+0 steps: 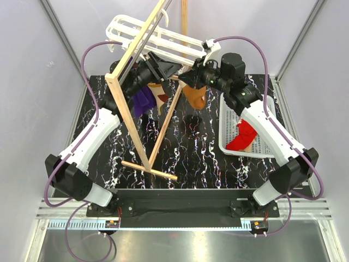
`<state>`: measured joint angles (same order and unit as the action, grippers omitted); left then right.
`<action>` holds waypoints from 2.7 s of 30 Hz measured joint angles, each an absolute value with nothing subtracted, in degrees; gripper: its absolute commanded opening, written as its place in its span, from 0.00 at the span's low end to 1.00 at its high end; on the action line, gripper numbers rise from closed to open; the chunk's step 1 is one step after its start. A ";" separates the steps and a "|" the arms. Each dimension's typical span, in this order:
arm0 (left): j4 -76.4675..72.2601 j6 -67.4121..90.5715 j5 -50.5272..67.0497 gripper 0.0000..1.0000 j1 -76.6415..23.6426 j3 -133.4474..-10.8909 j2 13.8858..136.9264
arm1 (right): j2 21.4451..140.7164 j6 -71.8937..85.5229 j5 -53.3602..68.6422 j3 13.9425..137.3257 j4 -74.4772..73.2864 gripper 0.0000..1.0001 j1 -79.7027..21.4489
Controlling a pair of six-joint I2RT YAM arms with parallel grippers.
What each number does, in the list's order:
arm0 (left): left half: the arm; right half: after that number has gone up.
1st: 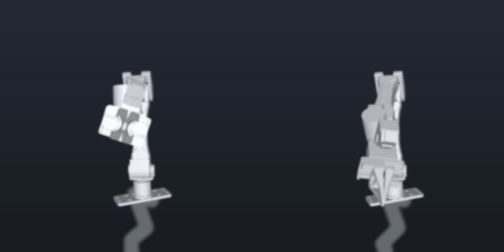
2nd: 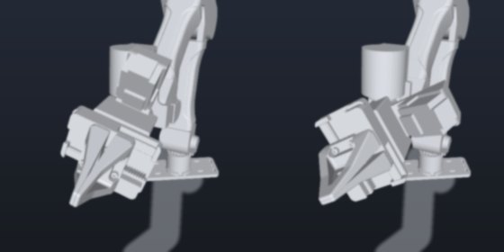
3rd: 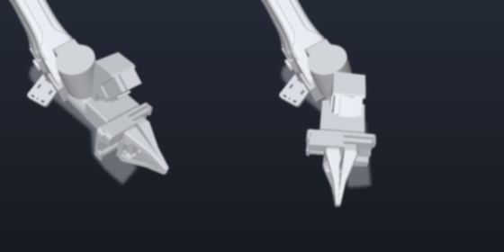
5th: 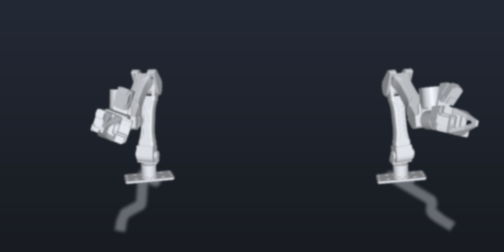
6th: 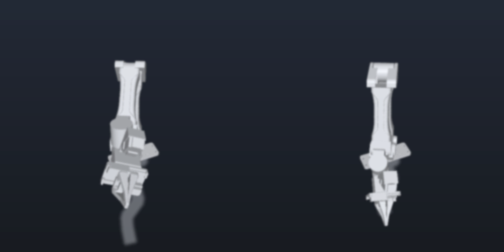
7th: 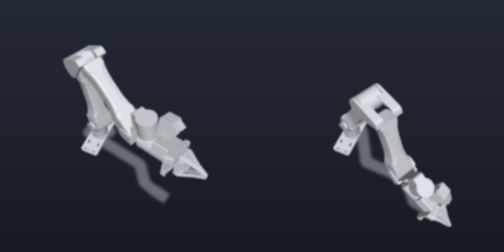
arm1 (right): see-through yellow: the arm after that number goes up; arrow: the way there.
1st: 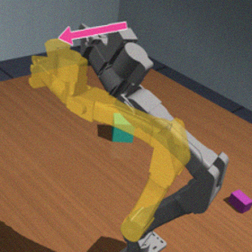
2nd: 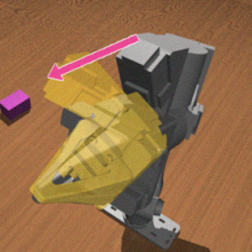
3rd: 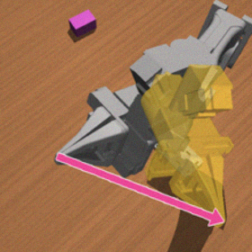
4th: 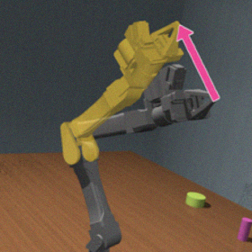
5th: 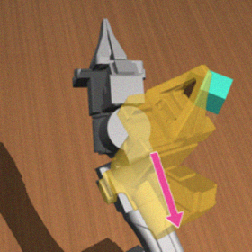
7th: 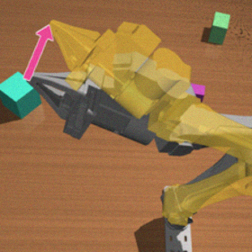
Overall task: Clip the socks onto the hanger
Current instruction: Open the clamp at the hanger, then pick up the sock from the bin.
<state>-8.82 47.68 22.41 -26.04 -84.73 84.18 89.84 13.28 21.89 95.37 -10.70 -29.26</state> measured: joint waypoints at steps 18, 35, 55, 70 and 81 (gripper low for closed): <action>-4.03 39.86 17.06 0.45 -29.71 -87.55 87.42 | 88.82 12.19 21.69 95.39 -12.95 0.00 -29.26; -2.63 39.07 16.88 0.00 -30.30 -90.39 89.19 | 86.17 13.28 18.72 95.31 -18.44 0.66 -29.80; -2.57 41.25 16.91 0.00 -29.50 -90.24 89.25 | 71.13 21.54 -16.12 77.47 -42.61 0.67 -9.91; -2.81 42.54 18.24 0.00 -28.45 -89.17 88.64 | 93.69 28.64 -16.93 70.37 -48.66 0.62 -8.49; -3.60 44.51 20.05 0.00 -27.51 -88.73 88.58 | 101.56 27.00 -22.15 68.38 -42.52 0.58 -8.45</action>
